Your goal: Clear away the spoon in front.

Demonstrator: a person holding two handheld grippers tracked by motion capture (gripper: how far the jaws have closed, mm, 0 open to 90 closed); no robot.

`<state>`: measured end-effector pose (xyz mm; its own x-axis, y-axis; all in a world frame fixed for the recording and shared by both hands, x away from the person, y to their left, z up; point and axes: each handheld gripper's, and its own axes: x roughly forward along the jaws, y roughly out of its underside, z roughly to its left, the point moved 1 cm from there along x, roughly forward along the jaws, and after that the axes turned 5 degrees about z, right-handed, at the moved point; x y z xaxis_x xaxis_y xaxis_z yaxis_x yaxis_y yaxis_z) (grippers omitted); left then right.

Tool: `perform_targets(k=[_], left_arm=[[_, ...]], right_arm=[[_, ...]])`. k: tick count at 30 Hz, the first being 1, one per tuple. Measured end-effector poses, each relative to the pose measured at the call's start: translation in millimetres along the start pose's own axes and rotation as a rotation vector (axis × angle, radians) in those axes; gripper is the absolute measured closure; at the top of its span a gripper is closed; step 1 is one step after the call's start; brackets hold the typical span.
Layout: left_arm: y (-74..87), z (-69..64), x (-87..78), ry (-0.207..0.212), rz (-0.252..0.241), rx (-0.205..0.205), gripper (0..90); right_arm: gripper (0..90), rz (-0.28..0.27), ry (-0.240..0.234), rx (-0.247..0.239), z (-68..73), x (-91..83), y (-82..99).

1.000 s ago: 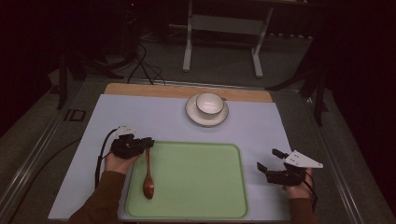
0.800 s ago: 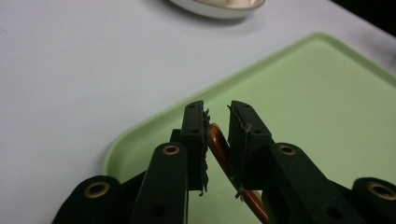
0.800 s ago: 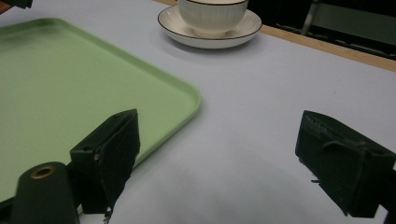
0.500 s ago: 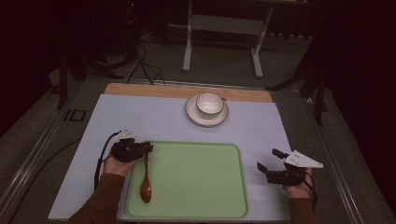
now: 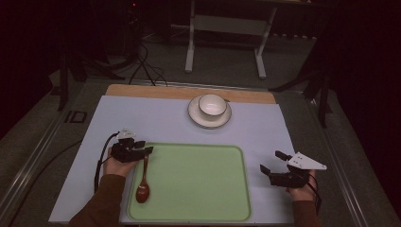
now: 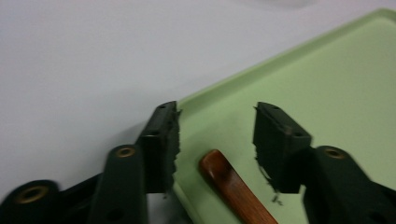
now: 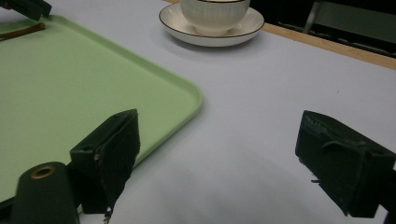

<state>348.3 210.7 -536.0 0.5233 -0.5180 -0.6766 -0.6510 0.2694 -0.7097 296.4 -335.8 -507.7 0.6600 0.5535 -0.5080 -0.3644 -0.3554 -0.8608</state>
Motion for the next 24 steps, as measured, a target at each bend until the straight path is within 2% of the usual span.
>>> perform_targets(k=[5,16,20,24], left_arm=[[-0.9,0.2,-0.7,-0.027,-0.011,-0.013,37.2],[-3.3,2.2,-9.2,-0.053,-0.050,-0.037,28.2],[-4.9,1.9,-19.2,-0.062,-0.101,-0.044,27.1],[-6.2,-1.7,-25.2,-0.062,-0.138,-0.027,26.5]], right_arm=[[13.6,0.001,-0.001,-0.001,0.1,0.0,-0.1],[13.6,0.002,0.002,-0.001,-0.2,0.1,-0.1],[13.6,0.000,0.002,-0.001,-0.1,-0.1,-0.2],[13.6,-0.004,0.003,-0.002,0.0,-0.3,-0.4]])
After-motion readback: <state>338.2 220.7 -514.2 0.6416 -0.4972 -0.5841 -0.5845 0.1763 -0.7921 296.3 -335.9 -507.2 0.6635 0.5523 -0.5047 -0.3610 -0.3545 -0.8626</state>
